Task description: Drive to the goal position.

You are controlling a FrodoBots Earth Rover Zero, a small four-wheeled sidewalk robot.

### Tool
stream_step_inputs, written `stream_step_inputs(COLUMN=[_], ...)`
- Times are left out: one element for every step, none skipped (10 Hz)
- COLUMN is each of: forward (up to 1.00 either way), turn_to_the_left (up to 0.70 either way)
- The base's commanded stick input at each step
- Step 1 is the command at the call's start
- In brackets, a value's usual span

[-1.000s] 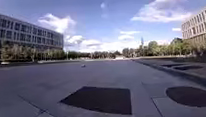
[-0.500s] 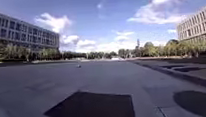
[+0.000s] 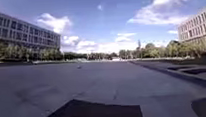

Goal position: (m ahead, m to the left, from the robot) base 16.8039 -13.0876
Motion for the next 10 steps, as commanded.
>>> stream_step_inputs(forward=[0.7, 0.7, 0.7, 0.7, 0.7, 0.7, 0.7, 0.7, 0.7, 0.7], turn_to_the_left=[0.0, 0.0, -0.05, -0.14, -0.14, -0.14, -0.14, -0.06, 0.0, 0.0])
